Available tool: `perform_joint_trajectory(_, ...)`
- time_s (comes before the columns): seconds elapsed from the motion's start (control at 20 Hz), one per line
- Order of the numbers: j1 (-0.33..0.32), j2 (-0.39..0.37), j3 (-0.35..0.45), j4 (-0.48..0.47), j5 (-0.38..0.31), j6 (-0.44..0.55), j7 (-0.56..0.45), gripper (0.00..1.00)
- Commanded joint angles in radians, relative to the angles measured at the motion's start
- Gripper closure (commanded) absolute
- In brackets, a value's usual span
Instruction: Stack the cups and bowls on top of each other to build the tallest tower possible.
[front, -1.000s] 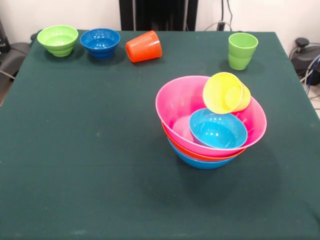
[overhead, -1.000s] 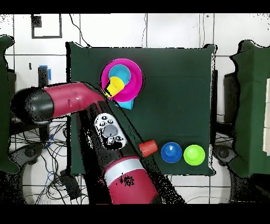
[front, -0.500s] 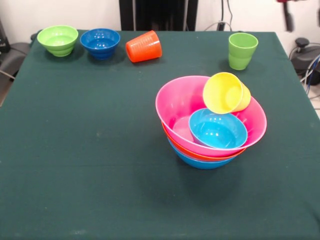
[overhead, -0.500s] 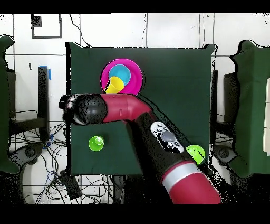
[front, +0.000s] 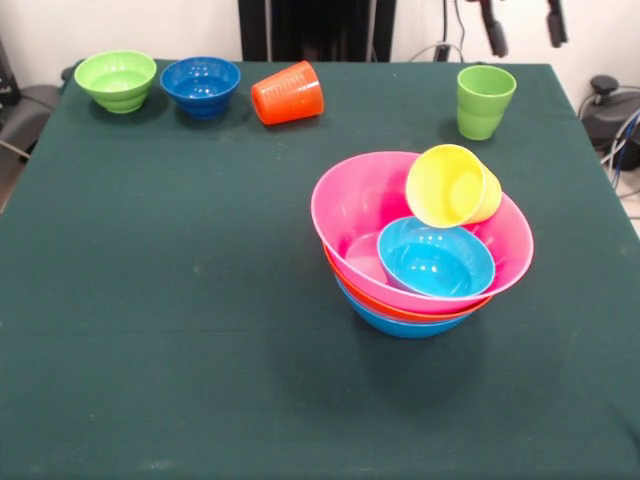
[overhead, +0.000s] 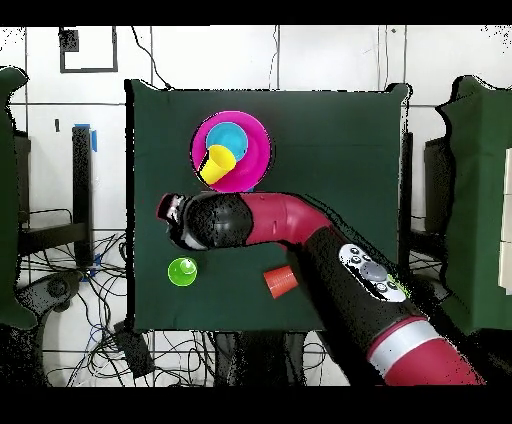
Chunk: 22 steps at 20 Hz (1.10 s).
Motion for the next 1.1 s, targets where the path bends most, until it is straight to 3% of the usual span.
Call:
perform_joint_trajectory(0.05, -0.033, 0.062, 0.113, 0.035, -0.170, 0.032, -0.266, 0.00)
perform_joint_trajectory(0.35, -0.032, 0.066, 0.129, -0.083, -0.288, 0.147, -0.342, 0.00)
perform_joint_trajectory(0.65, 0.137, -0.003, 0.034, -0.296, -0.506, 0.335, -0.371, 0.00)
perform_joint_trajectory(0.9, 0.226, 0.007, 0.022, -0.403, -0.604, 0.440, -0.359, 0.00)
perform_joint_trajectory(1.1, 0.263, 0.025, 0.019, -0.449, -0.639, 0.483, -0.351, 0.00)
